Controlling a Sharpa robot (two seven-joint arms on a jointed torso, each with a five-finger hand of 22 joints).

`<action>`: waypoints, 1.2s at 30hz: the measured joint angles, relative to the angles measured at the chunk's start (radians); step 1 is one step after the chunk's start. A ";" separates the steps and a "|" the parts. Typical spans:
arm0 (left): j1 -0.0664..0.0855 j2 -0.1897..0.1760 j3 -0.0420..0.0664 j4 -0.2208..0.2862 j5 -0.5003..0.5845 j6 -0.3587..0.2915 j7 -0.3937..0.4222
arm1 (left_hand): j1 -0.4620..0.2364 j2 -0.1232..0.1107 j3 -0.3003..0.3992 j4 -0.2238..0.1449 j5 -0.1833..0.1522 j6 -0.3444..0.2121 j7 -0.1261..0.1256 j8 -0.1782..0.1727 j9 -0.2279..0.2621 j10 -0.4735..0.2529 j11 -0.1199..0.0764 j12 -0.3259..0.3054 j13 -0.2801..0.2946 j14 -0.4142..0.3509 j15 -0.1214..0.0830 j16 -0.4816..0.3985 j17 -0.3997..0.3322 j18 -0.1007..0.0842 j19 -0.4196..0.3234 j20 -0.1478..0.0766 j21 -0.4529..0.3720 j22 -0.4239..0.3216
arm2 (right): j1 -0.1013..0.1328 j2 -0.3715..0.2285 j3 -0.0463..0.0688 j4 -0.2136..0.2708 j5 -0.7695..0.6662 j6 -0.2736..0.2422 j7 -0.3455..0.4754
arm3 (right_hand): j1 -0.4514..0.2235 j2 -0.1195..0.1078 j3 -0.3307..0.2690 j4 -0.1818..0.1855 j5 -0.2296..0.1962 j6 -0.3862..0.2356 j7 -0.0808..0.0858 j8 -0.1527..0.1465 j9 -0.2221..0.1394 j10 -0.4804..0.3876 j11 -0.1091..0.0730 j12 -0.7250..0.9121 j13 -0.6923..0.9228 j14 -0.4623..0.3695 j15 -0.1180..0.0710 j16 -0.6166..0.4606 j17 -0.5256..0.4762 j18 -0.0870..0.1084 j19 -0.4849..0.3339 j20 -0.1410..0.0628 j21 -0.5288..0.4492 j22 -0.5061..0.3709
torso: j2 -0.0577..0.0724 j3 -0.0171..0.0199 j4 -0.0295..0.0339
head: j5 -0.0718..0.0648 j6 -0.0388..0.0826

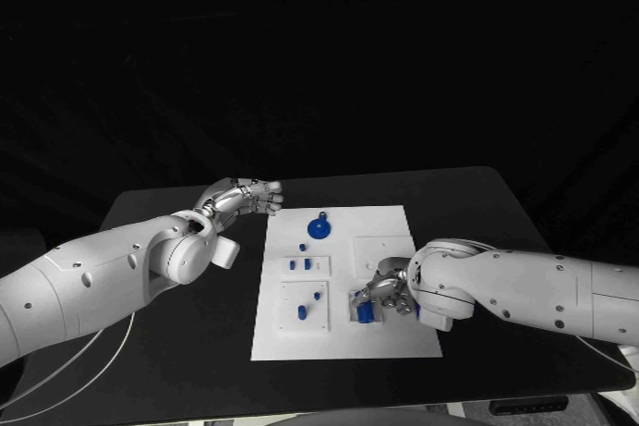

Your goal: Assemble the parts on the task board

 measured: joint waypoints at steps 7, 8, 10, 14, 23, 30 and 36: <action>0.000 0.000 0.000 0.000 0.000 0.000 -0.002 | 0.000 0.000 0.000 0.000 0.000 0.000 0.000 0.000 0.000 0.000 0.000 0.000 0.000 0.000 0.000 0.000 0.001 0.000 0.000 0.000 0.000 0.001 | 0.000 0.001 0.000 0.001 -0.015 -0.003 0.000 | -0.017 -0.042 -0.019 0.013 0.000 0.005 0.005 -0.004 0.000 -0.001 -0.001 0.000 0.001 0.000 0.000 -0.007 0.000 0.000 -0.005 -0.004 0.000 0.000 | 0.000 -0.0002 0.0000 | 0.011 -0.002; 0.001 0.000 0.000 0.000 0.000 0.000 -0.002 | 0.000 0.000 0.000 0.000 0.000 0.000 0.000 0.000 0.000 0.000 0.000 0.000 0.000 0.000 0.000 0.000 0.001 -0.001 0.000 0.000 0.000 0.001 | 0.000 0.001 0.000 0.002 -0.018 -0.004 0.000 | -0.017 -0.042 -0.019 0.013 0.000 0.005 0.005 -0.004 0.000 -0.002 -0.002 0.000 0.001 0.000 0.000 -0.007 0.000 0.000 -0.007 -0.004 0.000 0.000 | 0.000 -0.0003 -0.0001 | 0.011 -0.002; 0.001 0.000 0.000 0.000 0.000 -0.001 -0.003 | 0.000 0.000 0.000 0.000 0.000 0.000 0.000 0.000 0.000 0.000 0.000 0.000 0.000 0.000 0.000 0.000 0.001 -0.001 0.000 0.000 0.000 0.001 | -0.001 0.001 0.000 0.003 -0.022 -0.005 0.000 | -0.012 -0.046 -0.022 0.016 0.000 0.005 0.005 -0.005 0.000 -0.004 0.000 -0.004 0.001 0.001 -0.001 -0.007 0.000 0.000 -0.007 -0.004 0.000 0.000 | 0.000 -0.0004 -0.0002 | 0.012 -0.003; 0.001 0.000 0.000 0.000 0.000 -0.001 -0.004 | 0.000 0.000 0.000 0.000 0.000 0.000 0.000 0.000 0.000 0.000 0.000 0.000 0.000 0.000 0.000 0.000 0.001 -0.002 0.000 0.000 0.000 0.001 | -0.001 0.000 0.000 0.005 -0.033 -0.010 0.001 | -0.011 -0.049 -0.023 0.016 0.000 0.008 0.009 -0.008 0.000 -0.006 0.002 -0.004 0.001 0.002 -0.002 -0.011 0.000 0.000 -0.007 -0.004 0.000 0.000 | 0.000 -0.0004 -0.0001 | 0.012 -0.004; 0.001 -0.002 0.000 0.000 0.000 -0.001 -0.006 | 0.000 0.000 -0.003 -0.003 0.000 0.000 0.000 0.000 0.000 0.000 0.000 0.000 -0.001 0.000 0.000 0.000 0.002 0.008 0.000 0.000 0.000 0.002 | -0.001 -0.028 0.000 0.028 -0.051 -0.010 0.018 | -0.006 -0.079 -0.033 0.024 0.000 0.005 0.012 -0.008 0.000 -0.008 0.004 -0.004 0.001 0.002 -0.002 -0.016 0.002 0.000 -0.010 -0.006 0.000 0.000 | 0.000 0.0000 0.0000 | 0.012 -0.004; 0.001 -0.003 0.000 0.000 0.000 -0.001 -0.007 | 0.000 0.000 -0.003 -0.003 0.000 0.000 0.000 0.003 0.000 0.000 0.000 0.000 -0.001 0.000 0.000 0.000 0.002 0.008 0.000 0.000 0.000 0.002 | -0.001 -0.067 0.000 0.074 -0.052 0.025 0.058 | 0.039 -0.068 -0.109 -0.035 0.000 0.005 0.012 -0.008 0.005 -0.010 0.005 -0.006 0.003 0.002 -0.002 -0.020 0.006 0.000 -0.013 -0.010 -0.003 0.000 | 0.000 0.0007 -0.0004 | 0.013 -0.002; 0.001 -0.003 0.000 -0.001 0.000 -0.001 -0.008 | -0.004 0.004 -0.003 -0.003 0.000 0.000 0.000 0.004 0.000 0.000 0.000 0.000 -0.001 0.000 0.000 0.000 0.003 0.008 0.000 0.000 0.000 0.002 | -0.001 -0.075 0.000 0.080 -0.053 0.042 0.077 | 0.061 -0.046 -0.169 -0.084 0.000 0.005 0.012 -0.008 0.007 -0.013 0.002 -0.008 0.003 0.001 -0.001 -0.020 0.010 0.000 -0.016 -0.013 -0.004 -0.001 | 0.000 0.0009 -0.0007 | 0.015 -0.001</action>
